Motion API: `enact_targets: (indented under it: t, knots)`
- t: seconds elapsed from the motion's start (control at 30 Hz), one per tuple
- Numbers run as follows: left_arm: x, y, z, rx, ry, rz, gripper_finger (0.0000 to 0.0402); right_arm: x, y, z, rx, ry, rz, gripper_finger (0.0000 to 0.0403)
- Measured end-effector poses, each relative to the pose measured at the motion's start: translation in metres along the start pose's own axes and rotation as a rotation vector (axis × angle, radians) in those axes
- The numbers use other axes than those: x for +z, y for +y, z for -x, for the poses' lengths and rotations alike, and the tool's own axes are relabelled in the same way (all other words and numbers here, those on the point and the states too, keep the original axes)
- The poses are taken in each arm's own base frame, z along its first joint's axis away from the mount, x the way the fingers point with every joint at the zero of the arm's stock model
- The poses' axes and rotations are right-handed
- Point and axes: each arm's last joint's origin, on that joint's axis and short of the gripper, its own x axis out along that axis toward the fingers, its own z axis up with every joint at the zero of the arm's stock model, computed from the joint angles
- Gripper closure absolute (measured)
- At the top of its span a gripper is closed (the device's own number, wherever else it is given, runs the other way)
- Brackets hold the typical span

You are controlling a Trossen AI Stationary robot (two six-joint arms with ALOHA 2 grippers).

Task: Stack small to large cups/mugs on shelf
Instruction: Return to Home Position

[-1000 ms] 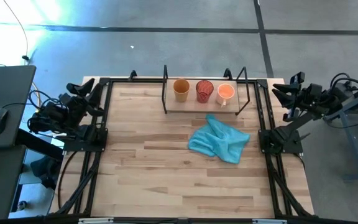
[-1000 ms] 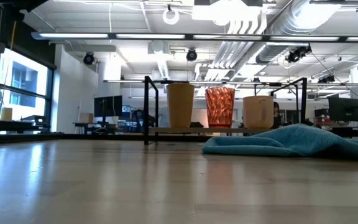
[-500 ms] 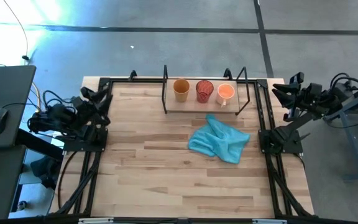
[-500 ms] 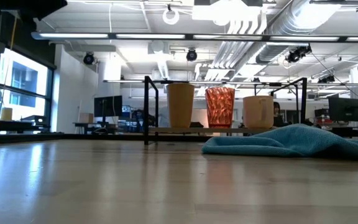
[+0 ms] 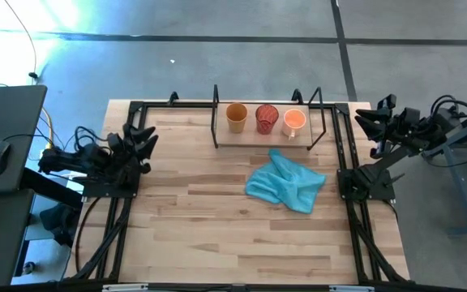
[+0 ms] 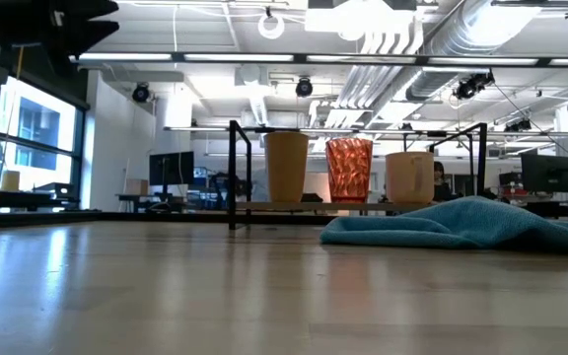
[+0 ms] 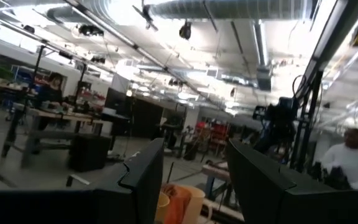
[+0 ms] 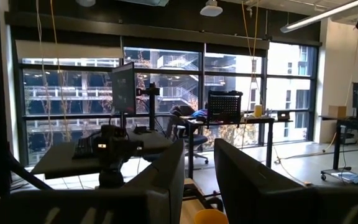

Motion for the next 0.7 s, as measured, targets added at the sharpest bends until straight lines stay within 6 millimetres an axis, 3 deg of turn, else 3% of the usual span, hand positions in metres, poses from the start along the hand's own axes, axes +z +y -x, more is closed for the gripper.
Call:
enact_targets:
  t: [0.4, 0.7]
  knots:
    - [-0.018, -0.002, 0.004, -0.108, 0.005, 0.069, 0.0236, -0.001, 0.000, 0.000, 0.001, 0.005, -0.019, 0.0325]
    - [-0.024, -0.010, 0.006, -0.379, 0.060, 0.111, 0.0236, -0.001, -0.001, 0.000, -0.040, 0.019, -0.016, 0.0325]
